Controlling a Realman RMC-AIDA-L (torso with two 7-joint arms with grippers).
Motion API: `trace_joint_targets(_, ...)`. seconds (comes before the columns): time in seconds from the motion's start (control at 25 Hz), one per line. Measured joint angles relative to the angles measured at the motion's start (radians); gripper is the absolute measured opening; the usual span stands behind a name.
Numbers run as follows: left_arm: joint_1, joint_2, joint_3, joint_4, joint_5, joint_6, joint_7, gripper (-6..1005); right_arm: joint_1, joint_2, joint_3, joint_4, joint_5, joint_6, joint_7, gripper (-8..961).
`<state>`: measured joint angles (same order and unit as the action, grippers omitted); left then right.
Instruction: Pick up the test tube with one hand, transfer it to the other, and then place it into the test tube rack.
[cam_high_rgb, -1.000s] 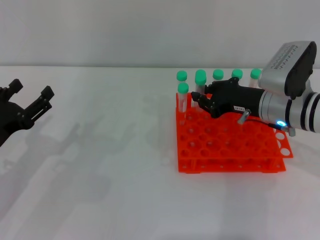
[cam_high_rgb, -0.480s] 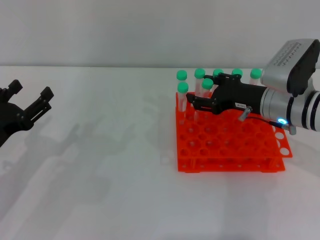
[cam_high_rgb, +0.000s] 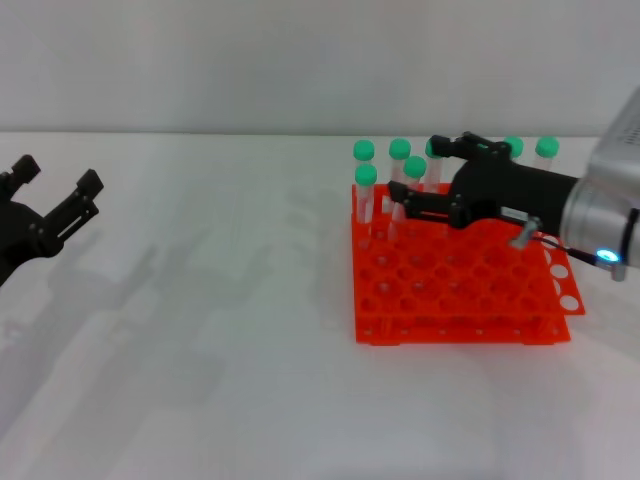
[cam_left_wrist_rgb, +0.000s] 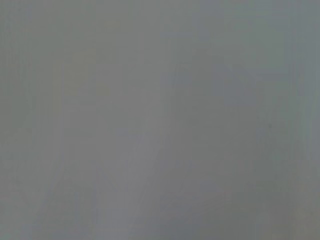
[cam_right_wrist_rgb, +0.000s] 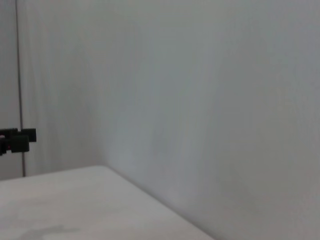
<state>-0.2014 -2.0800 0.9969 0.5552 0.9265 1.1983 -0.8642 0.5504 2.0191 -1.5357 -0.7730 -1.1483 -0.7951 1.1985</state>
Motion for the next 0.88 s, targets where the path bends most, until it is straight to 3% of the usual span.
trace_joint_targets(0.24, -0.002, 0.000, 0.000, -0.002, -0.035, 0.000, 0.036, 885, -0.083, -0.003, 0.057, -0.063, 0.000, -0.073, -0.008, 862)
trace_joint_targets(0.48, -0.002, -0.001, 0.000, -0.035, -0.148, 0.004, 0.111, 885, -0.185, -0.005, 0.278, -0.042, 0.014, -0.298, -0.065, 861)
trace_joint_targets(0.88, -0.006, -0.001, 0.000, -0.081, -0.249, 0.022, 0.125, 885, -0.283, -0.013, 0.661, 0.243, 0.157, -0.681, -0.313, 859)
